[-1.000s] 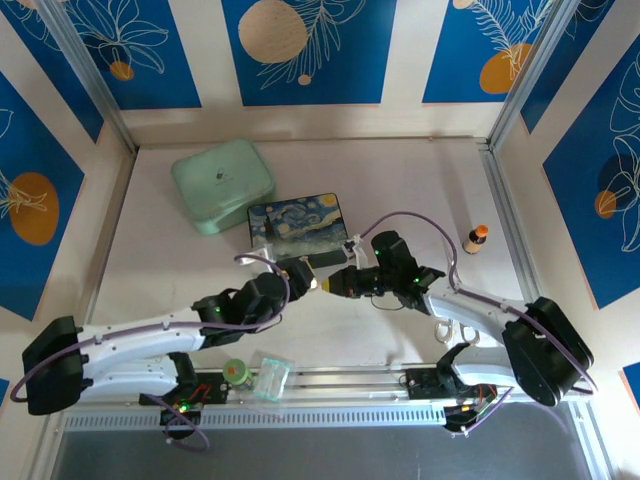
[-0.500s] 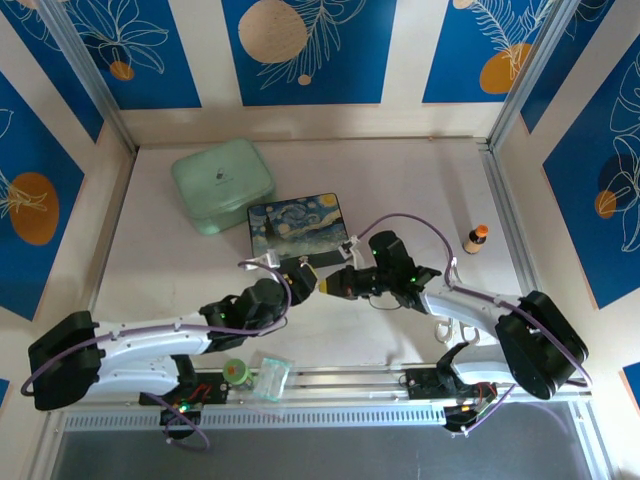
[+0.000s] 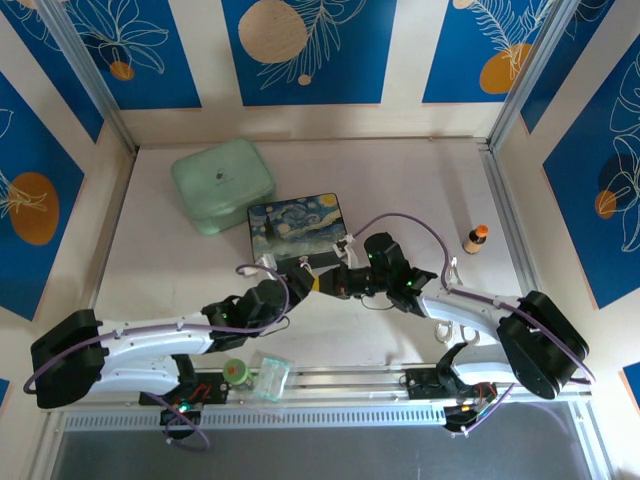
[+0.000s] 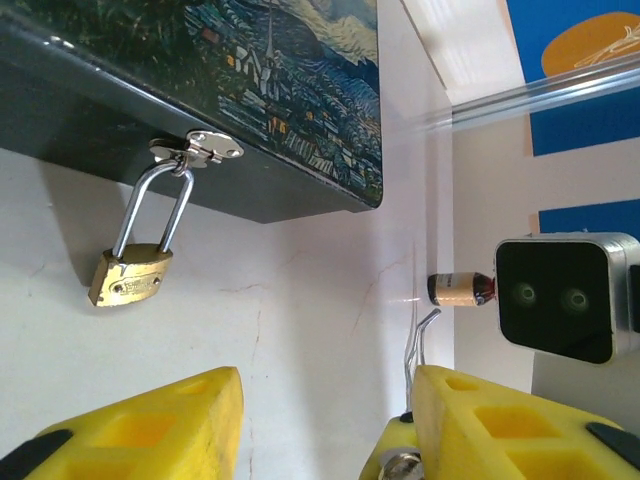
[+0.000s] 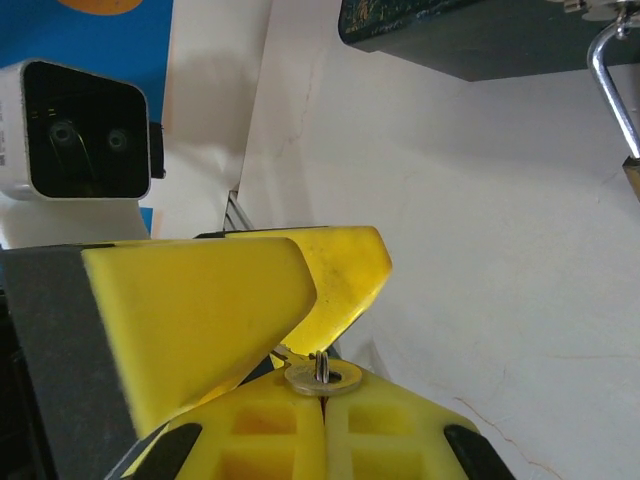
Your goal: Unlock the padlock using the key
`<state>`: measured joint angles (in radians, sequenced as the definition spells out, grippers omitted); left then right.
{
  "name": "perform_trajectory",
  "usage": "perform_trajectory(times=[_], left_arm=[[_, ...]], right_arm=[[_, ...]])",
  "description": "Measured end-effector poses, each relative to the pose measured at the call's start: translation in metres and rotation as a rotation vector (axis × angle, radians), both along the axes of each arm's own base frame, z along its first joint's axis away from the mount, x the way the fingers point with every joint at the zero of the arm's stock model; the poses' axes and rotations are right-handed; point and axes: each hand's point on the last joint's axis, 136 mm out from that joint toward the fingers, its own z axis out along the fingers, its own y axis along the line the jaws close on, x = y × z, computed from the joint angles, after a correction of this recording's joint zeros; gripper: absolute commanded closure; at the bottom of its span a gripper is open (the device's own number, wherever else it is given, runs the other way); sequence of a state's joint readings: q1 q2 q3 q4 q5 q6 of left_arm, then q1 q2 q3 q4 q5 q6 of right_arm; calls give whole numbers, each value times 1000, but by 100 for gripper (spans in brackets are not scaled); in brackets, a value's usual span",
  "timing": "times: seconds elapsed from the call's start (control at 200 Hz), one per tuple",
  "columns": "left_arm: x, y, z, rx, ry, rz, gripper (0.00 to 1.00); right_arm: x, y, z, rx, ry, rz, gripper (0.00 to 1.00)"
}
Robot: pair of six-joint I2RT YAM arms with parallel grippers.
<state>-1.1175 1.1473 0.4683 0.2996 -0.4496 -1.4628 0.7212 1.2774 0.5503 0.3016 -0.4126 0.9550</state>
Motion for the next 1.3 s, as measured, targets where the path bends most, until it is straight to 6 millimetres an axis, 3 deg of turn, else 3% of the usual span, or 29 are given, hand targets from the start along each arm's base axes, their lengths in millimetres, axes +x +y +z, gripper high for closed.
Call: perform_trajectory(times=[0.225,0.63,0.78,0.82,0.9,0.955,1.101,1.301], left_arm=[[1,4,7,-74,28,49,76],[-1,14,14,-120,40,76,100],[-2,15,14,-125,39,76,100],[-3,16,13,-123,38,75,100],[-2,16,14,-112,19,65,100],[-2,17,15,-89,-5,51,100],[-2,20,25,-2,-91,-25,100],[5,16,47,38,-165,-167,100]], right_arm=[[-1,7,5,-3,-19,6,100],[-6,14,0,-25,-20,26,100],[-7,15,0,-21,-19,30,100],[-7,15,1,-18,-18,31,92],[-8,15,3,-5,-14,42,60],[-7,13,5,3,-14,39,51],[-1,-10,17,37,-59,5,43],[-6,-30,49,125,-195,33,44]])
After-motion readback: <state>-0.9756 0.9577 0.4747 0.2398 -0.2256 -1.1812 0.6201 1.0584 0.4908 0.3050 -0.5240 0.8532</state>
